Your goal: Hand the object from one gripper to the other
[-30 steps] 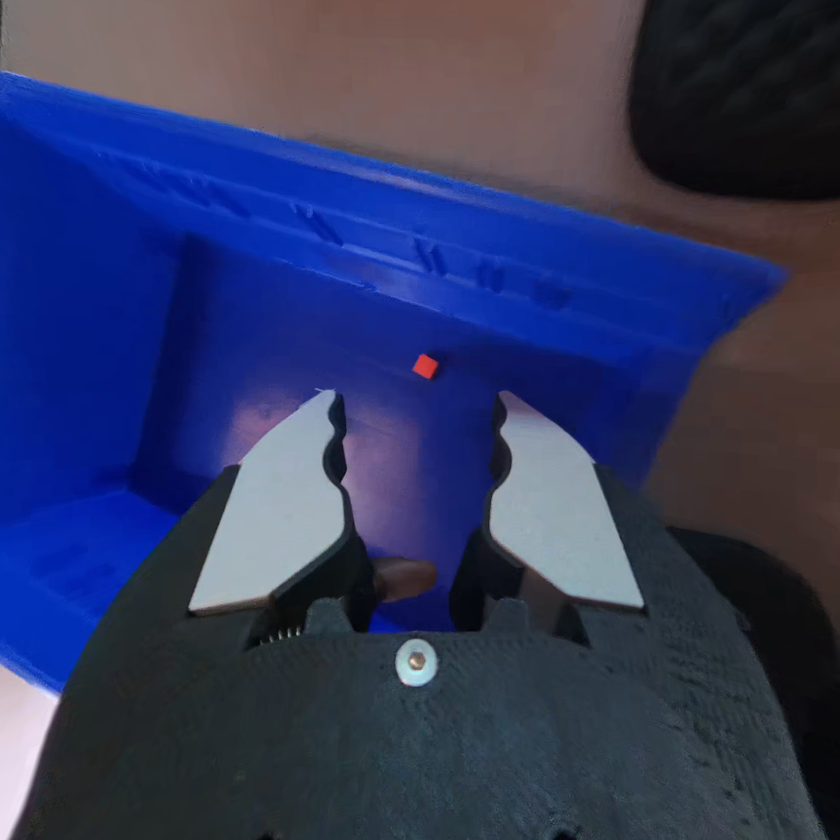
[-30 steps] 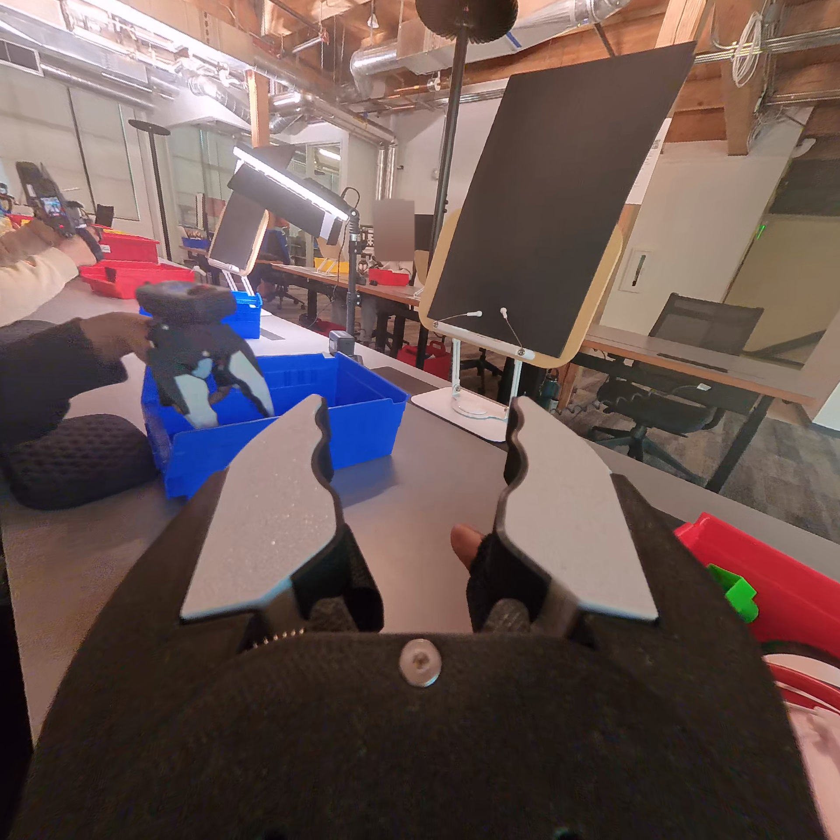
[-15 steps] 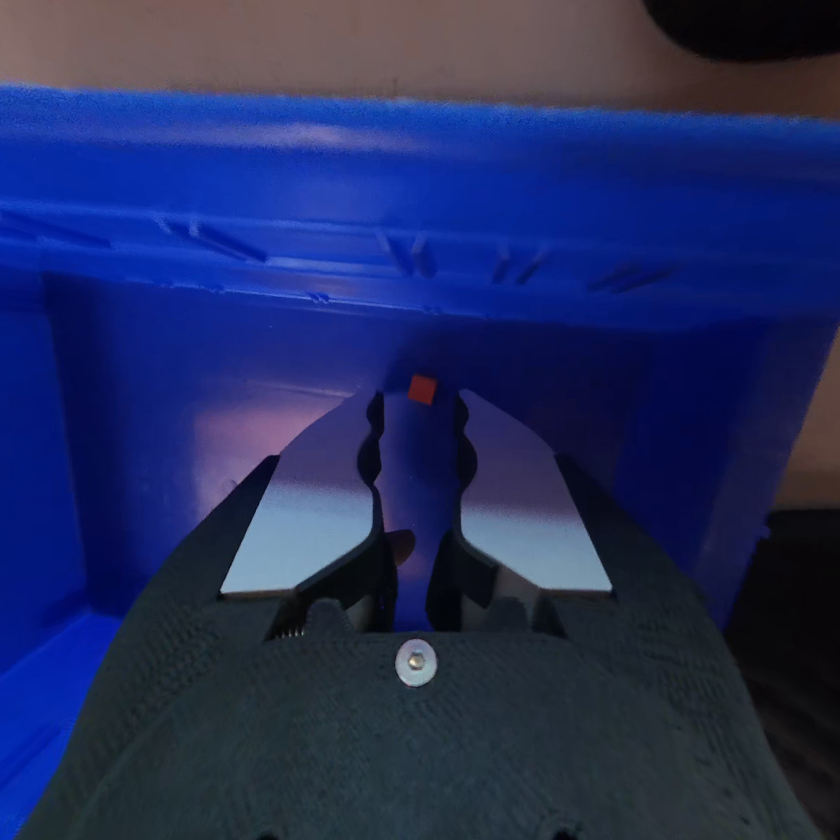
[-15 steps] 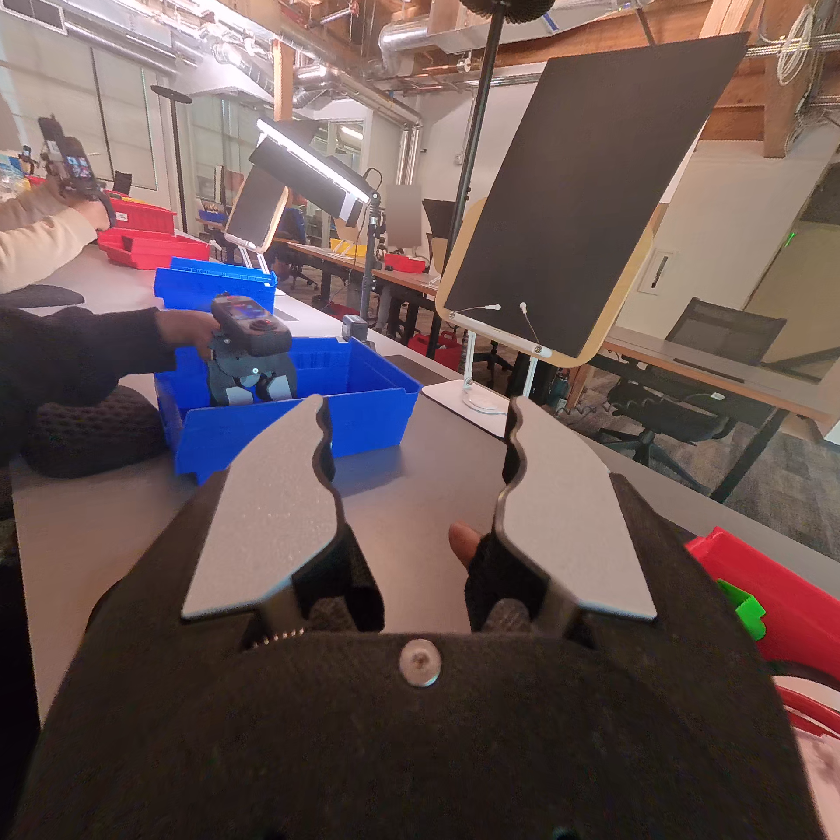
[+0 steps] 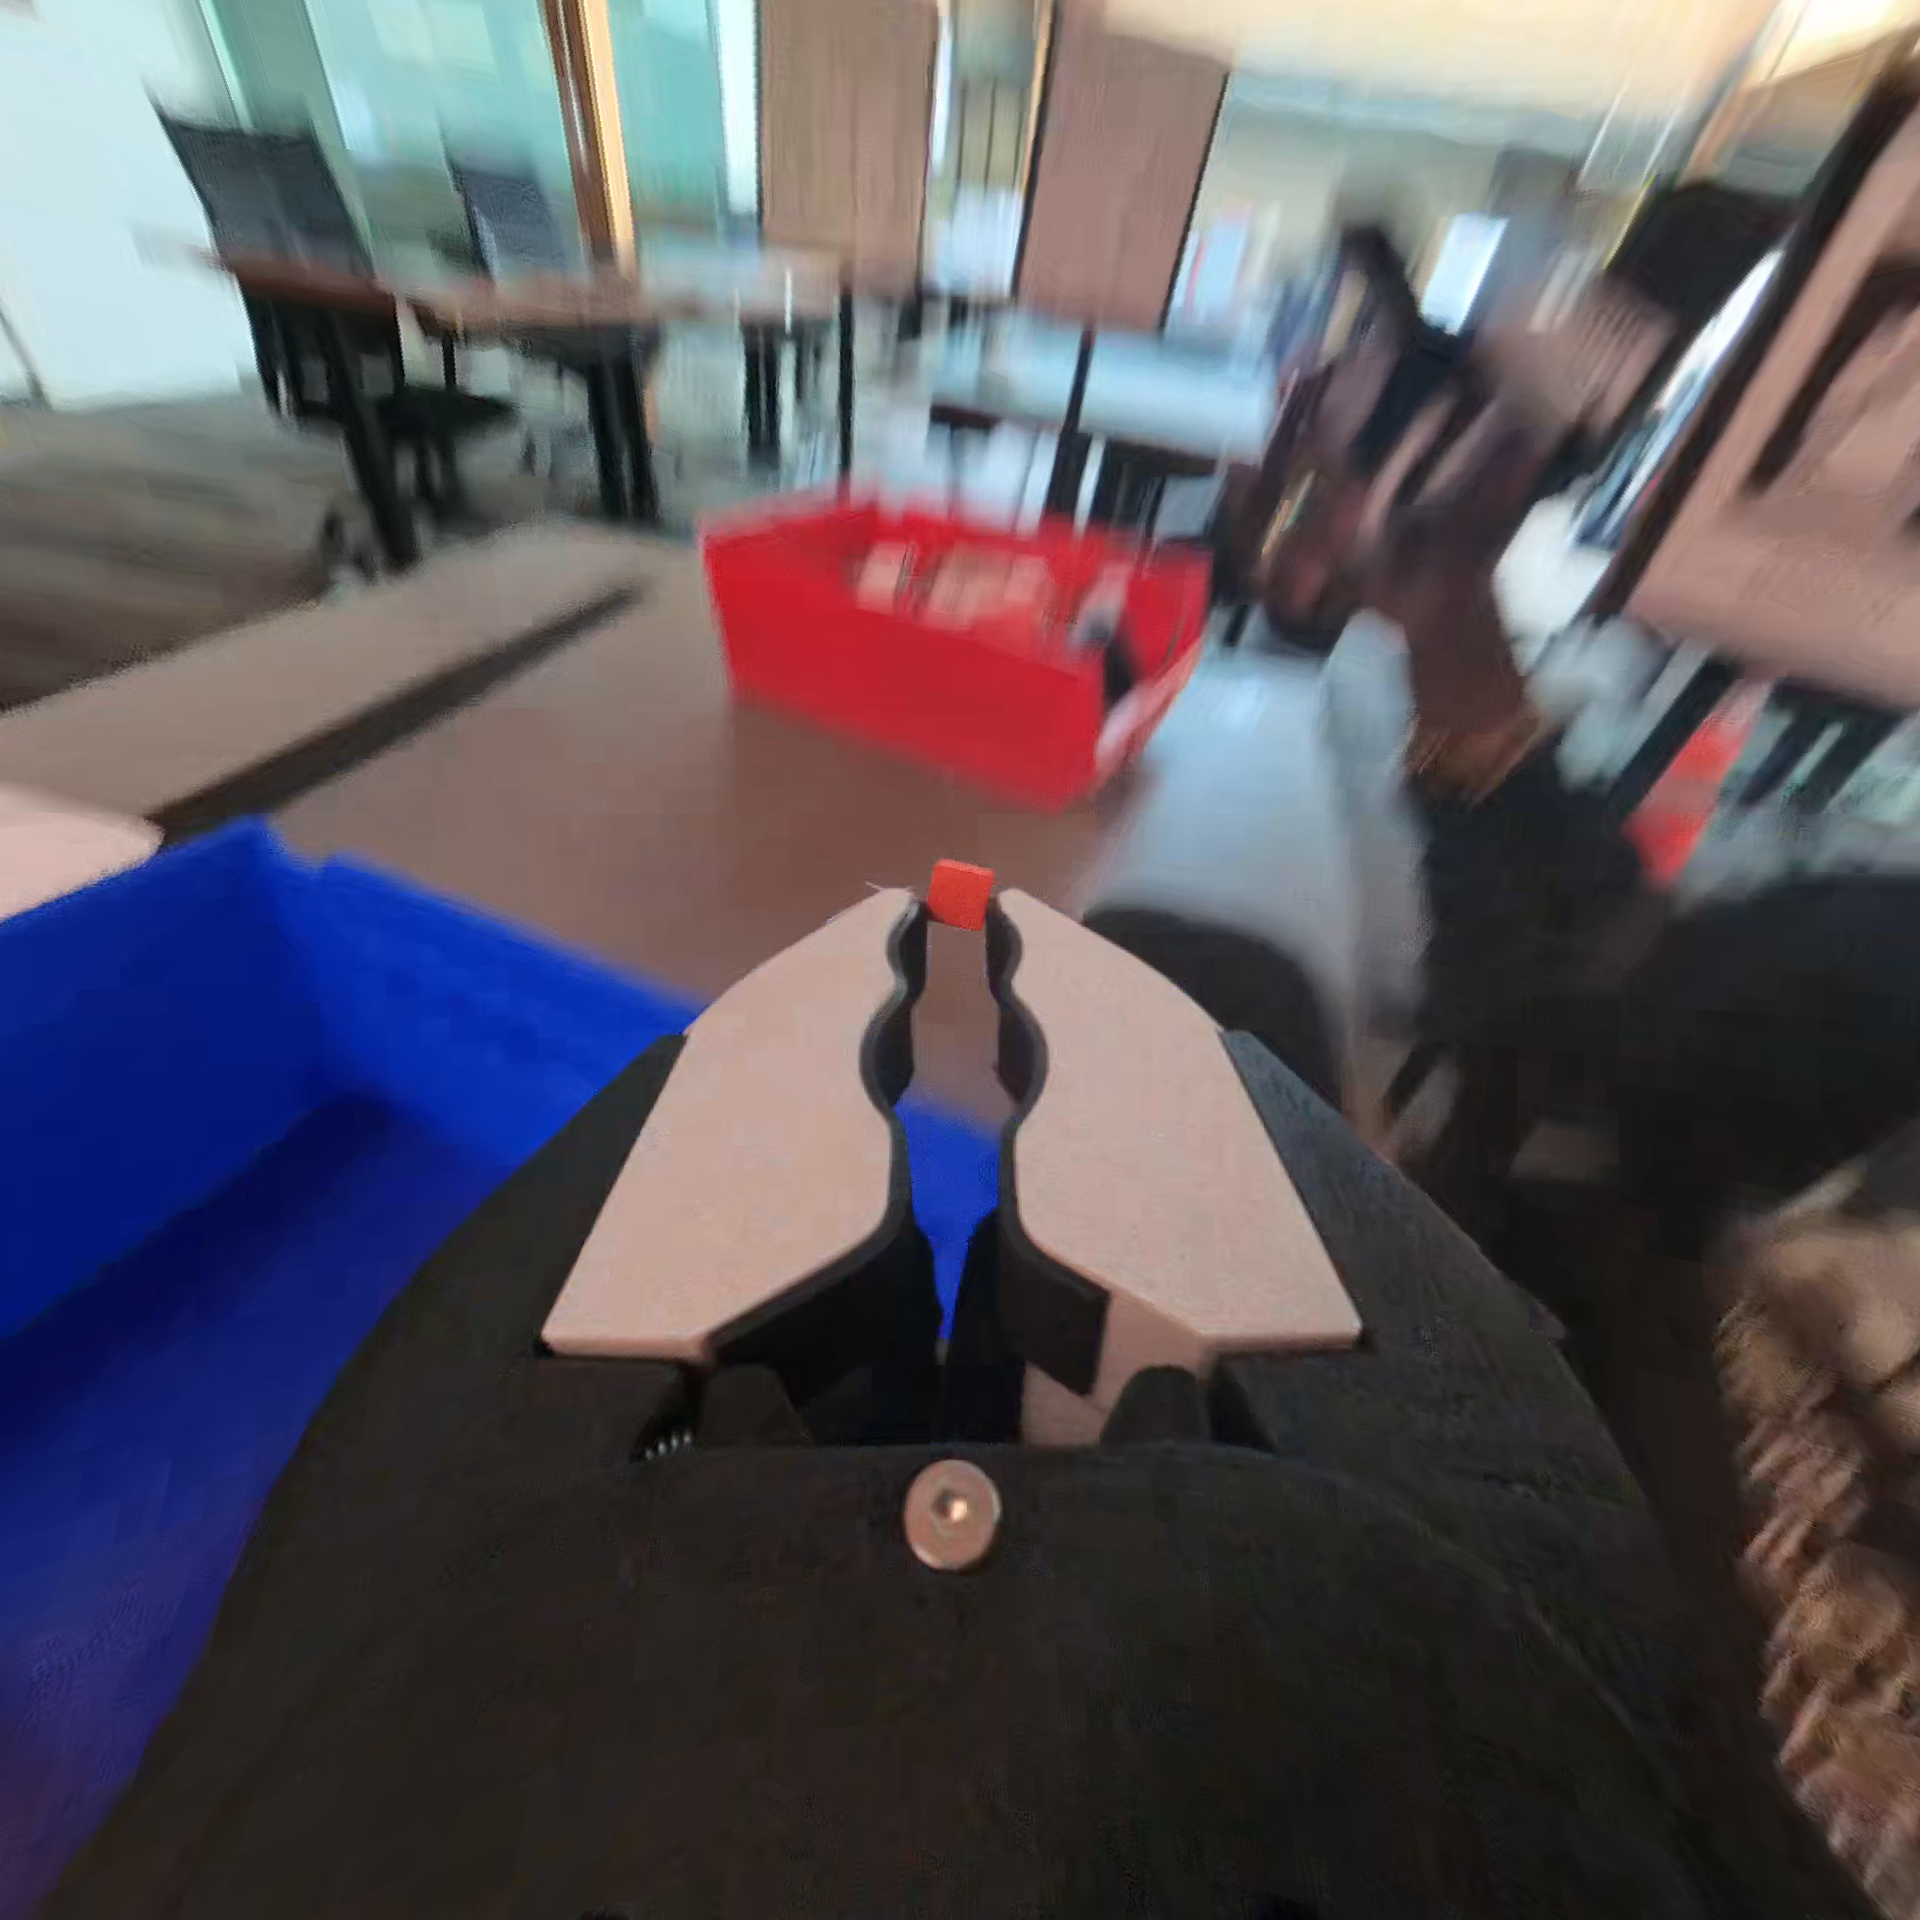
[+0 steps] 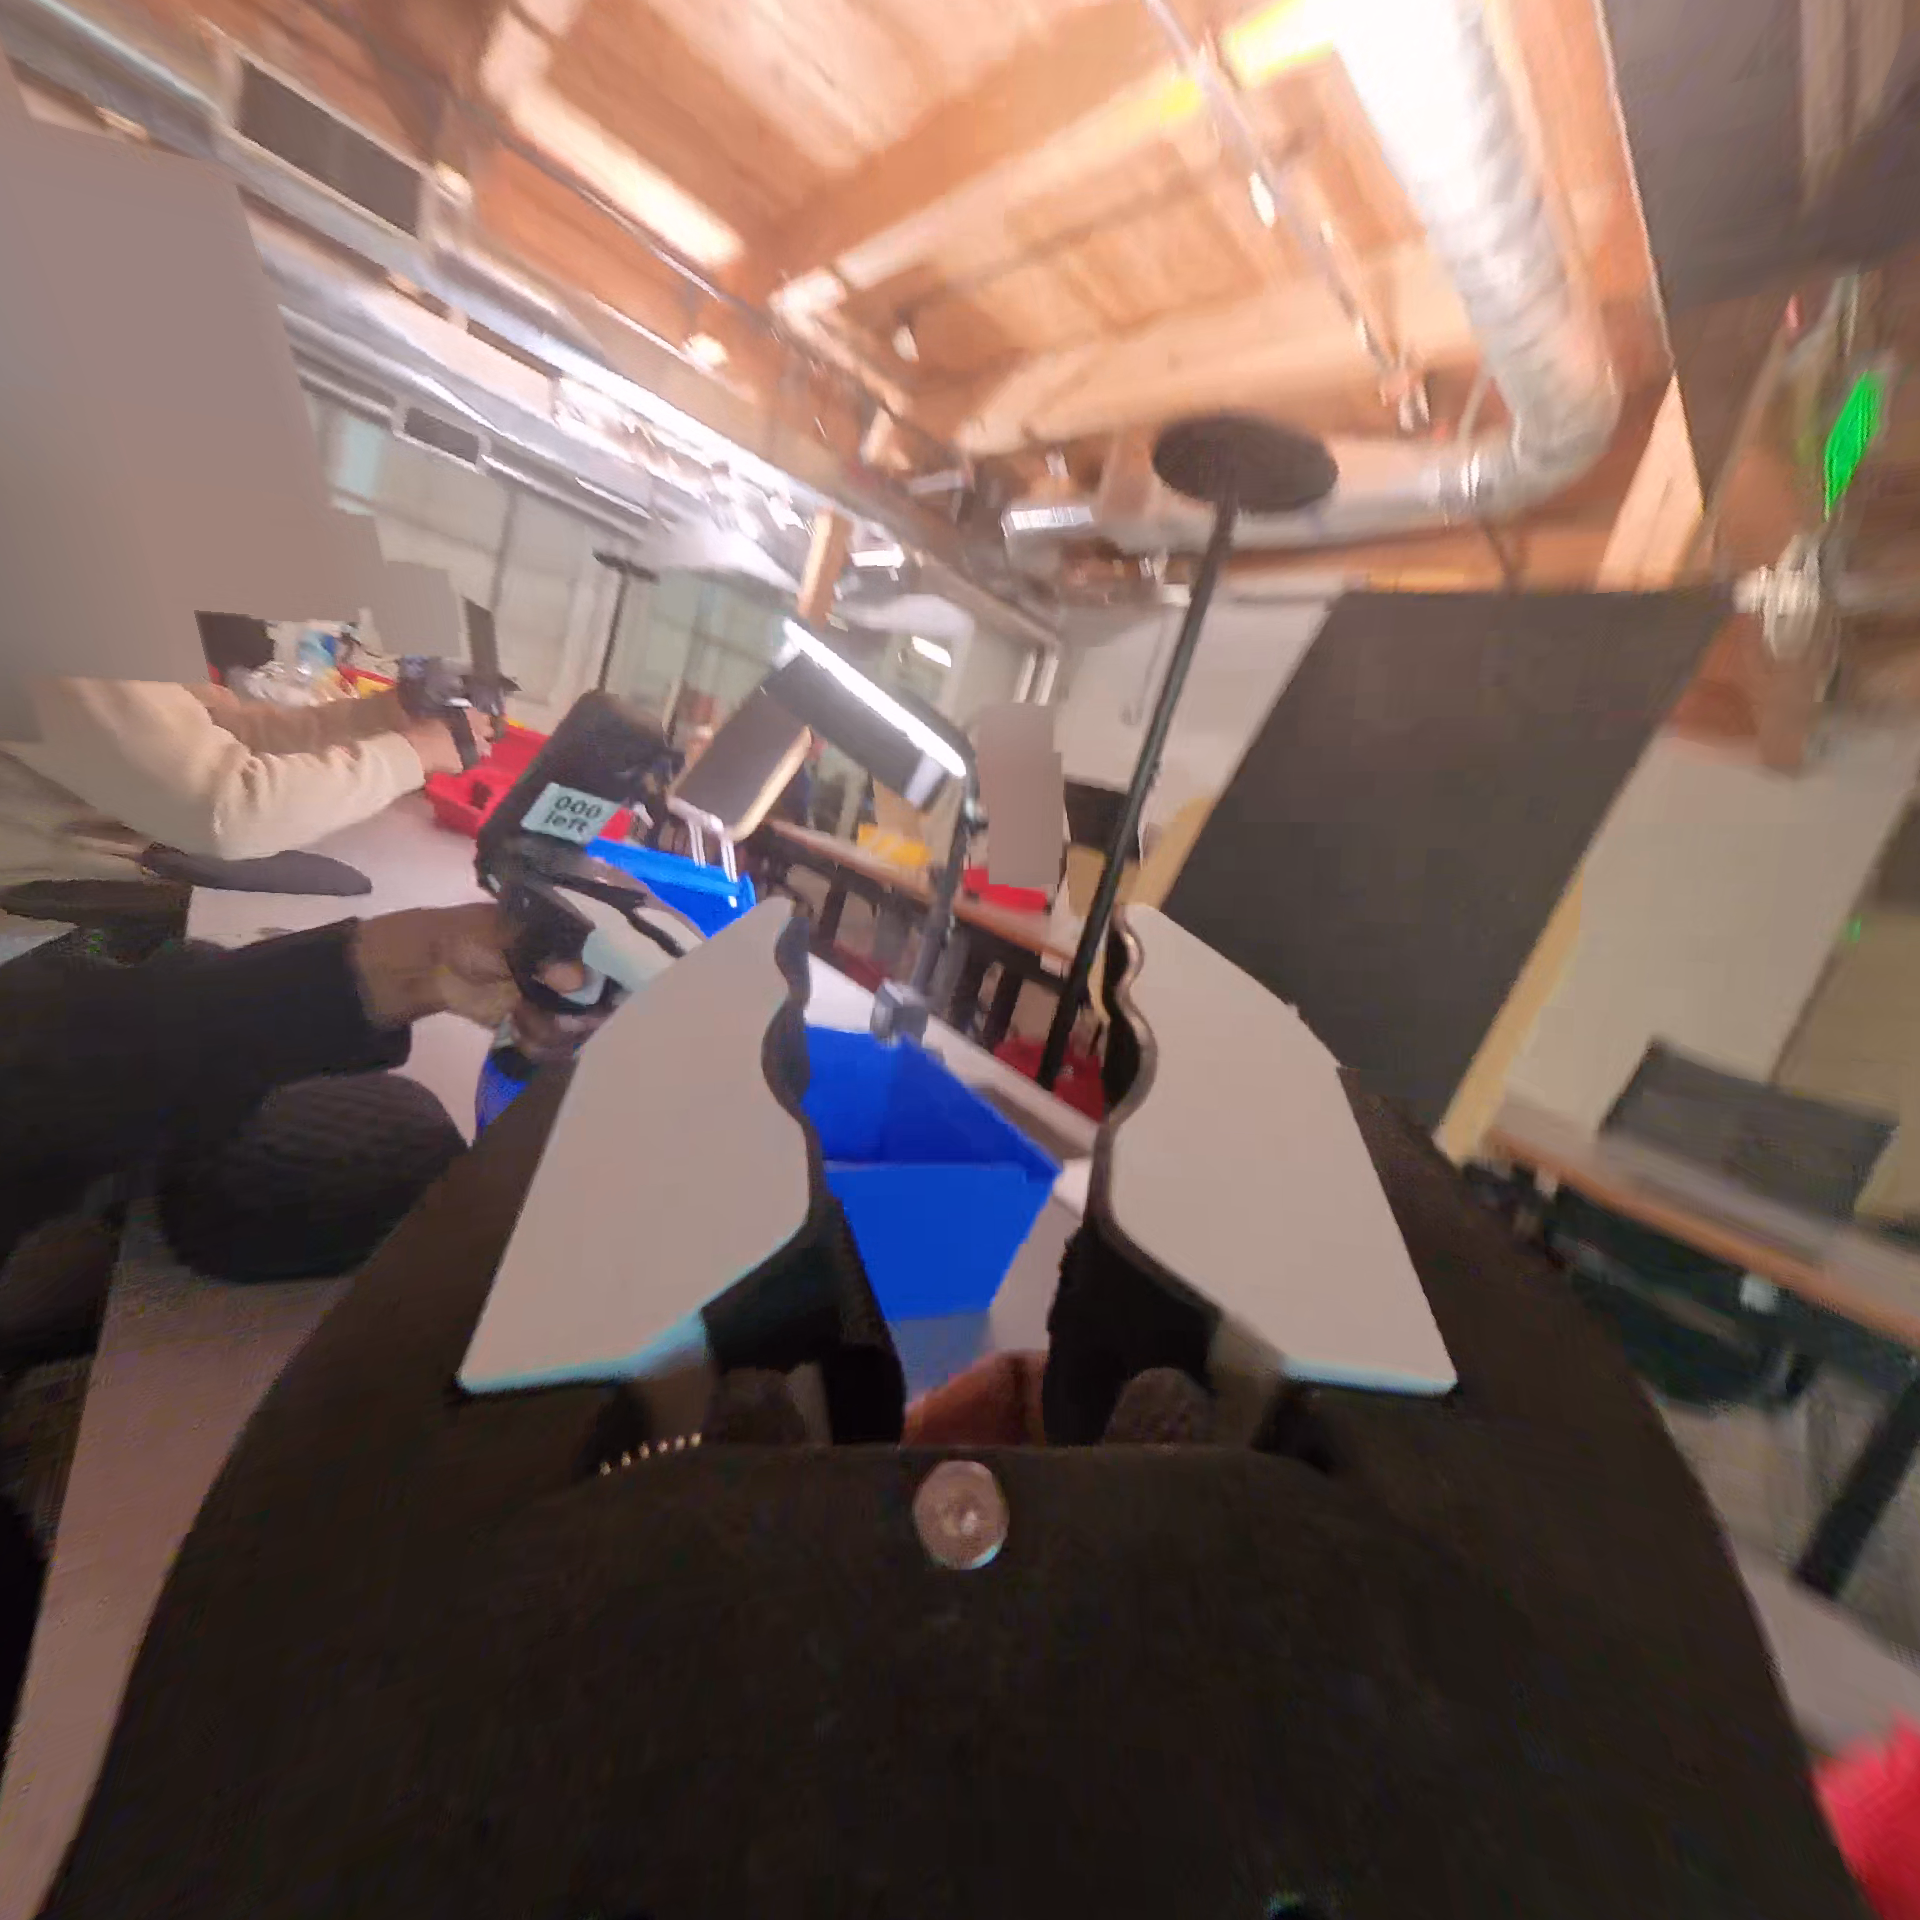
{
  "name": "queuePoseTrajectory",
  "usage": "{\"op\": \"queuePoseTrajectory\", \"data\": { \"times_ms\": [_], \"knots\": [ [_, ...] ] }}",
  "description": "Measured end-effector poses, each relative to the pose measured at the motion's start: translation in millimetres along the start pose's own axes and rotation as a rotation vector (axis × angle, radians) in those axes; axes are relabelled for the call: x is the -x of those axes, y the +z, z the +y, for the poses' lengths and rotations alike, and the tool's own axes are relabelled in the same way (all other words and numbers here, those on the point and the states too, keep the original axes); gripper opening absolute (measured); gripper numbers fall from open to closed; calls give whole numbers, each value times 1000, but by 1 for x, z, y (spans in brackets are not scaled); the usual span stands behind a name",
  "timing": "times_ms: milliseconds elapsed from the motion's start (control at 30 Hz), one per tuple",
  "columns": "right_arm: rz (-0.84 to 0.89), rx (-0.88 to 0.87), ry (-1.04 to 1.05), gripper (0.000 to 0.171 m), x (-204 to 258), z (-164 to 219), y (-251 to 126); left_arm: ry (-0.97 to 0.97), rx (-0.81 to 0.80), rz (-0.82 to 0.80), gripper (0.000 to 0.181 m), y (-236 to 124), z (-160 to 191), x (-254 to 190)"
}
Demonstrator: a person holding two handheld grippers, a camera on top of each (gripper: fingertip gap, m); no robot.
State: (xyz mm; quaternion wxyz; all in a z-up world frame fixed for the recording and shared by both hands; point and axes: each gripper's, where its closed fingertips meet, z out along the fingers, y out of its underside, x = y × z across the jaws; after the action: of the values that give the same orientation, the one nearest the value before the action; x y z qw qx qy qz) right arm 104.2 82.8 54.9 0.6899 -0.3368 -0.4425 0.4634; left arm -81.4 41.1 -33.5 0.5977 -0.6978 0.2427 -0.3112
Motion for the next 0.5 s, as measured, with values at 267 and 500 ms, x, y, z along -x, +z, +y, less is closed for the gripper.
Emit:
{"op": "queuePoseTrajectory", "data": {
  "times_ms": [267,500],
  "knots": [
    [-257,-22,-449,25,151,10,29,-591,-409,499,10,-8,-7,-138],
    [-316,31,-527,24,225,41,13,-687,-357,586,10,-17,48,-183]
  ]
}}
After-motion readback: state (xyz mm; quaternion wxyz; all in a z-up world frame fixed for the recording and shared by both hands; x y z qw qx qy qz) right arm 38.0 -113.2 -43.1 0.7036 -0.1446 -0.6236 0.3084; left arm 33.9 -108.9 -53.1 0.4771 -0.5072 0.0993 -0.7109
